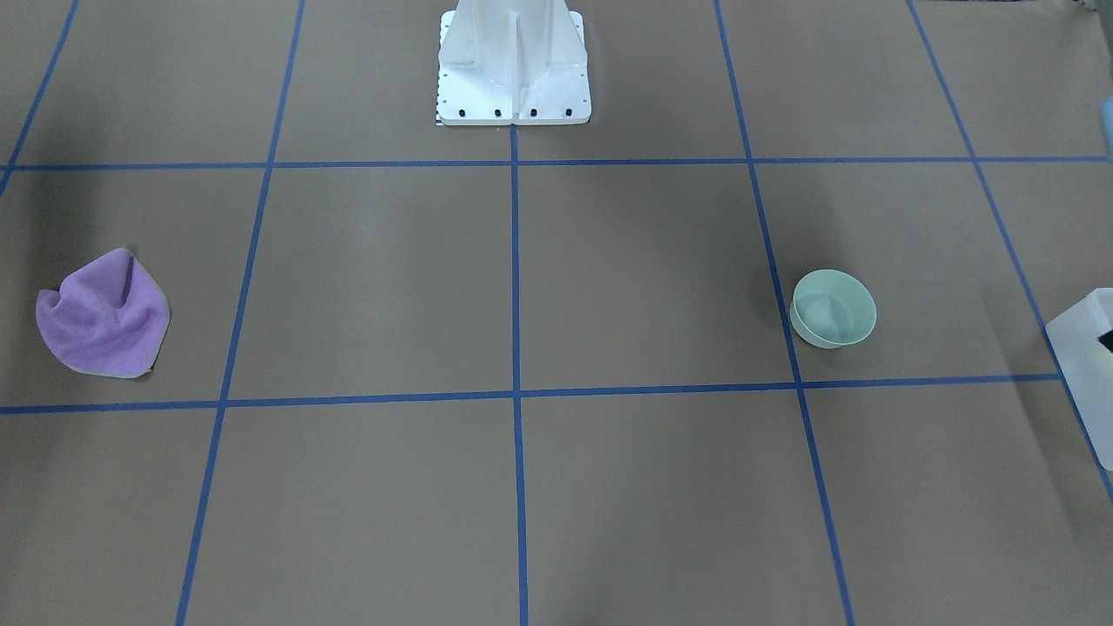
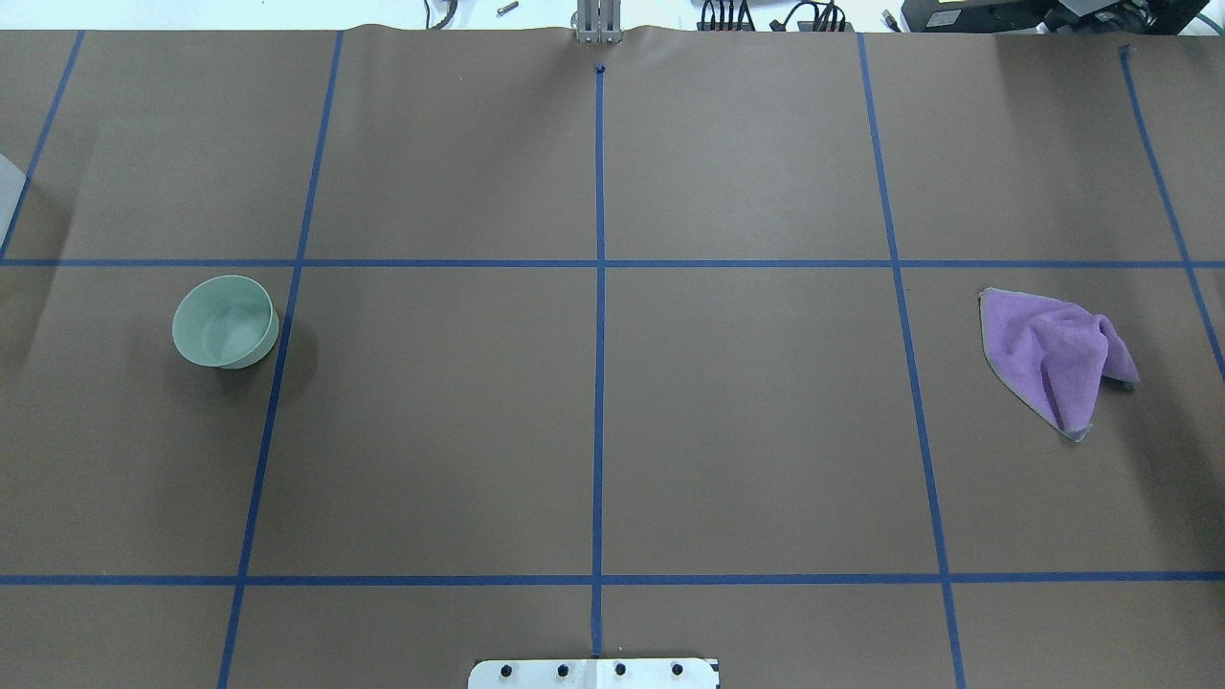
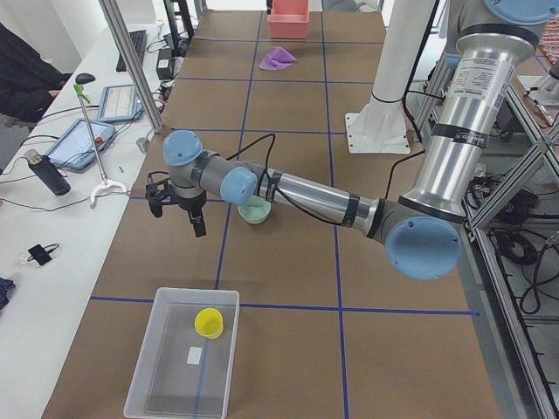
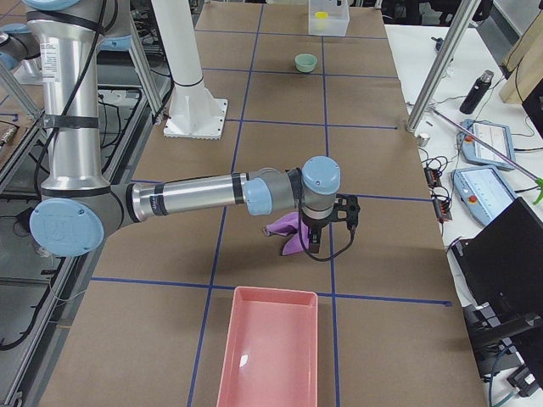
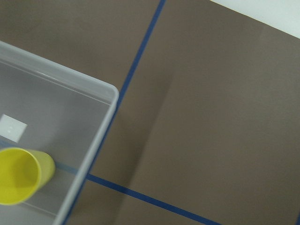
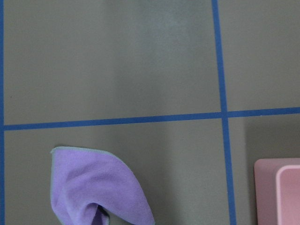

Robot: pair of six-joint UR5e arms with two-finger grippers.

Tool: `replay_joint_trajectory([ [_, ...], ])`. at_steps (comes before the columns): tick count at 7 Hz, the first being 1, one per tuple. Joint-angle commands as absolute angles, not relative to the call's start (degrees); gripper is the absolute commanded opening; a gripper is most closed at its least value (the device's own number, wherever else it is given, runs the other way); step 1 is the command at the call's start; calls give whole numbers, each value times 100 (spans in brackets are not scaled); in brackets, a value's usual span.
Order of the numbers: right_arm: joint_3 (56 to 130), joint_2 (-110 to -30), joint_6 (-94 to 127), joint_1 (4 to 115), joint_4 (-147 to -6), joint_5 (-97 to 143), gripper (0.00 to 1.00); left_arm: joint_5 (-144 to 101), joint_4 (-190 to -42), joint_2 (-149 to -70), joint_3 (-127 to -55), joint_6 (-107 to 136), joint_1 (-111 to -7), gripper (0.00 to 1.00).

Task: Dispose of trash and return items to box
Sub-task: 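Carry the yellow cup with the left gripper and drop it into the clear bin, then pinch the purple cloth with the right gripper while the left gripper nears the bowl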

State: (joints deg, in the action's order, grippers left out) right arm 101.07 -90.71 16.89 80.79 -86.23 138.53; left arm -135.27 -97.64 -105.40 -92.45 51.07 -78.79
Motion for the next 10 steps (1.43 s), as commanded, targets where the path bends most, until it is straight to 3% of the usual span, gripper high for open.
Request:
replay_joint_trajectory([
  [1, 10160, -9036, 1871, 7219, -8622, 13458, 100, -13509, -9765, -10529, -9676, 5861, -7506, 98],
  [7, 9222, -8597, 1872, 5854, -8202, 13307, 100, -13509, -9765, -10538, -9738, 5871, -7322, 98],
  [8, 9081, -8430, 1872, 5845, -8183, 13202, 70, -13509, -9773, -10538, -9738, 5880, -7226, 98],
  [9, 9105, -8420, 1855, 5853, -8174, 13175, 1, -13509, -9773, -10538, -9738, 5889, -7155, 98],
  [10, 9149, -8411, 1846, 5993, -8174, 13175, 0, -13509, -9782, -10538, -9730, 5984, -7041, 98],
])
